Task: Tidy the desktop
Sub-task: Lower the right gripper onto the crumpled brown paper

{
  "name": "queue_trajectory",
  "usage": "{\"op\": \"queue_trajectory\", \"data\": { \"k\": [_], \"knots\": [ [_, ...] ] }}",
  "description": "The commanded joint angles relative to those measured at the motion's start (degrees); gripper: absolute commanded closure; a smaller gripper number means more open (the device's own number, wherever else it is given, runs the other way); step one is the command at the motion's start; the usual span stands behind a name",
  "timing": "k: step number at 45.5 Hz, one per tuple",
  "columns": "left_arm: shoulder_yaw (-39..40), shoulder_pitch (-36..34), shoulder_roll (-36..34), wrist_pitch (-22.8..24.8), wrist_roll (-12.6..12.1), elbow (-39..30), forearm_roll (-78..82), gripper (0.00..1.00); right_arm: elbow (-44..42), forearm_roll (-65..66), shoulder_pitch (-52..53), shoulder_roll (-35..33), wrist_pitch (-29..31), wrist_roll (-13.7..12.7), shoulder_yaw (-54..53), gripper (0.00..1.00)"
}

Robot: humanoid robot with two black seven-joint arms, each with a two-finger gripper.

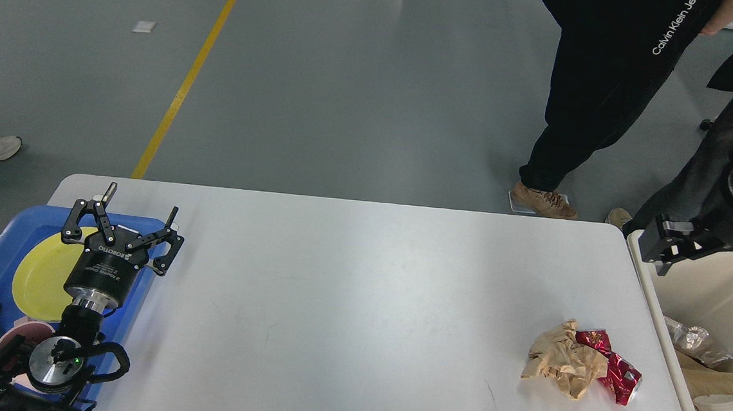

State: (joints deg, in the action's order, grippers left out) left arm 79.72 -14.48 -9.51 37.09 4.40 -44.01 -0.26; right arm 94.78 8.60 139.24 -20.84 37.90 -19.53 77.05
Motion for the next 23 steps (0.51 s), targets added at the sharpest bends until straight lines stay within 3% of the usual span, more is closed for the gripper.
{"op": "queue_trajectory", "data": {
  "k": [1,4,6,17,23],
  "knots": [
    [0.1,0.0,0.0,0.0,0.0,0.0,0.0,0.03,5.1,-1.7,5.3,3.2,-0.6,3.8,-2.2,0.01],
    [0.1,0.0,-0.1,0.0,0.0,0.0,0.0,0.03,5.2,-1.7,5.9,3.5,-0.2,7.7,-3.1,0.02],
    [0.1,0.0,-0.1,0.0,0.0,0.0,0.0,0.03,5.2,-1.7,5.8,3.7,-0.2,8.5,-3.1,0.02],
    [0.1,0.0,-0.1,0.0,-0.1,0.0,0.0,0.03,4.5,-0.9,2.8,3.0,-1.5,8.4,-2.3,0.01],
    [0.1,0.0,-0.1,0.0,-0.1,0.0,0.0,0.03,2.9,-0.2,-3.9,2.9,-4.0,8.3,-2.7,0.01]
  ]
}}
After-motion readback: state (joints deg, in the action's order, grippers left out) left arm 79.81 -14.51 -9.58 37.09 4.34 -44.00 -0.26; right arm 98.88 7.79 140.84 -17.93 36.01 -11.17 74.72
